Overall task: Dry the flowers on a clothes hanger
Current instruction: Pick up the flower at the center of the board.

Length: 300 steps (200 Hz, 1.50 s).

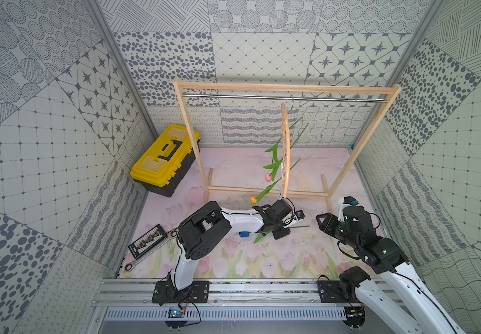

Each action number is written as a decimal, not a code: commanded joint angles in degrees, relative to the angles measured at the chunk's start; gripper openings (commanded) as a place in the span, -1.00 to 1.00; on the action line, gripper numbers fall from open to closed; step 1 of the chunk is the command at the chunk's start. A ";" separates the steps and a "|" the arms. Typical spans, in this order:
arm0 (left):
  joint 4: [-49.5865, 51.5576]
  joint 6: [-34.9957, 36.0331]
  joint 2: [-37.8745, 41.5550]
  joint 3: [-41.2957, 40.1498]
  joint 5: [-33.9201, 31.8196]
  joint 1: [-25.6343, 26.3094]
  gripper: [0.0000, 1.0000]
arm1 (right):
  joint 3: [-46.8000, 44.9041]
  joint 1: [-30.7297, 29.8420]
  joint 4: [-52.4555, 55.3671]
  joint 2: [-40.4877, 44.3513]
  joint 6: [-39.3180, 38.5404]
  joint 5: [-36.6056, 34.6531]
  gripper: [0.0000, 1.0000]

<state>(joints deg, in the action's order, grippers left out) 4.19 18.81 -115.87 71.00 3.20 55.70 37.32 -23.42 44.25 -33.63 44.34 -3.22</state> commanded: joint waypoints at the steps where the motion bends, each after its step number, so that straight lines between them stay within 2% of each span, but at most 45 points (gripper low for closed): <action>1: 10.99 5.70 -1.99 2.33 -0.49 0.37 -1.00 | 2.37 0.31 -0.13 1.42 -0.98 -0.74 -0.10; 34: 10.07 1.11 -0.09 3.19 3.39 0.33 -1.00 | 2.85 0.39 0.88 2.70 -1.91 -0.27 -0.11; 78: 3.91 -24.52 -0.01 11.09 3.83 0.15 -1.00 | -1.33 0.41 -2.30 7.72 -3.57 5.34 -0.14; 124: 0.35 -39.35 2.45 13.86 4.51 -0.34 -1.00 | -7.43 0.44 -9.23 10.60 -2.04 14.06 -0.17; 148: -4.60 -52.05 4.92 10.80 8.32 -1.50 -1.00 | -10.99 0.39 -12.97 11.69 -1.49 16.67 -0.17; 169: -15.65 -64.19 7.31 4.09 12.26 -2.37 -1.00 | -12.61 0.44 -15.03 11.52 -0.95 17.25 -0.17; 202: -28.11 -76.22 9.08 -3.58 14.39 -2.40 -1.00 | -13.70 0.39 -19.01 11.00 0.27 18.08 -0.14; 222: -33.53 -80.14 9.73 -6.69 14.90 -2.32 -1.00 | -13.46 0.39 -20.18 8.64 0.24 18.69 -0.18; 246: -34.37 -79.99 11.48 -8.23 14.03 -2.37 -1.00 | -13.68 0.39 -21.52 4.94 0.15 20.56 -0.24; 300: -36.23 -80.72 12.86 -9.45 13.74 -2.24 -1.00 | -15.13 0.19 -26.82 0.92 1.41 26.59 -0.17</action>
<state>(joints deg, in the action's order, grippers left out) -23.05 -55.59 -104.07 62.39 15.29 53.52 22.81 -23.14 23.20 -31.22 45.01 20.01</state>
